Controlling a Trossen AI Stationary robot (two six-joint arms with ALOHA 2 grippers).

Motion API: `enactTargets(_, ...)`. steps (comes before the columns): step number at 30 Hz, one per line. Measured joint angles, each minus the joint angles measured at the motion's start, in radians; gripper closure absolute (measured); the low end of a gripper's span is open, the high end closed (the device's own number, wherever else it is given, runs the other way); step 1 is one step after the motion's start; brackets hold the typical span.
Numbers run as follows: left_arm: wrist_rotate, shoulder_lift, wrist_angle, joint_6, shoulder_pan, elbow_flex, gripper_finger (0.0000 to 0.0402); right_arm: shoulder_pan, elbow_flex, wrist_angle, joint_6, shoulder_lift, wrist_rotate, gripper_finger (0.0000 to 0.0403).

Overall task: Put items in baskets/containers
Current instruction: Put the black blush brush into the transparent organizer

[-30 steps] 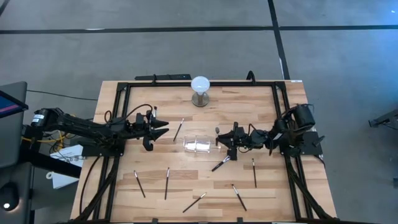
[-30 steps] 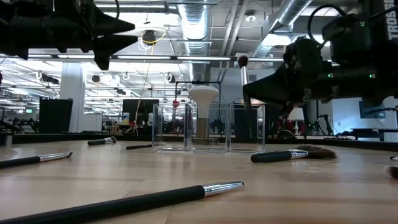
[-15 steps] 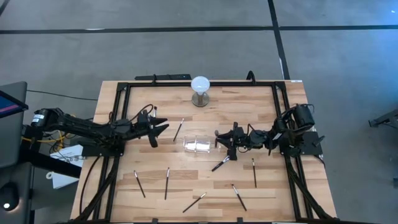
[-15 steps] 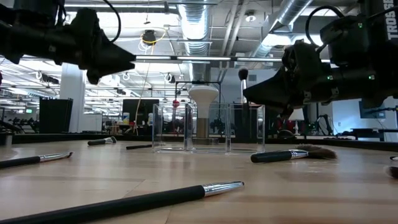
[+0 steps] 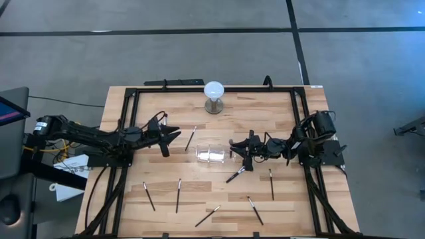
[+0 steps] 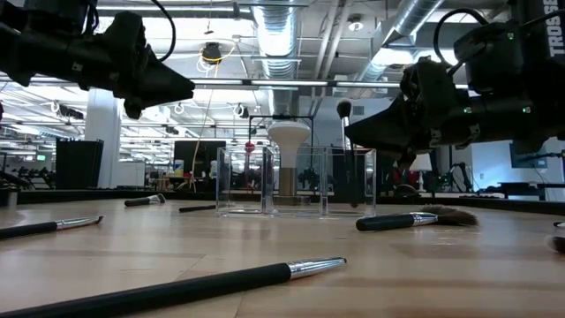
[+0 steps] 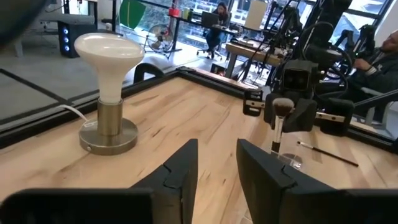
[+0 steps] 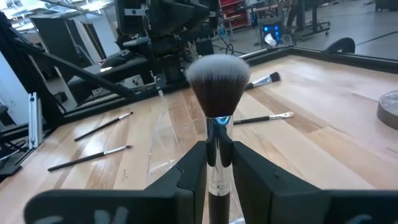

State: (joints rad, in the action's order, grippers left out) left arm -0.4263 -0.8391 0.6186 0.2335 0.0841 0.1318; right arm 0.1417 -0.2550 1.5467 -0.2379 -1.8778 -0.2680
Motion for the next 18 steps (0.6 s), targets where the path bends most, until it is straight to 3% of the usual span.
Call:
enactTargets(9, 0.0, 0.0, -0.001, 0.01, 0.0, 0.0, 0.0295, 0.0, 0.0, 0.003, -0.025, 0.0, 0.004, 0.0325)
enactTargets(18, -0.018, 0.0, -0.002, -0.011, 0.0, 0.0, 0.0295, -0.016, 0.0, 0.021, -0.035, 0.009, 0.004, 0.0251)
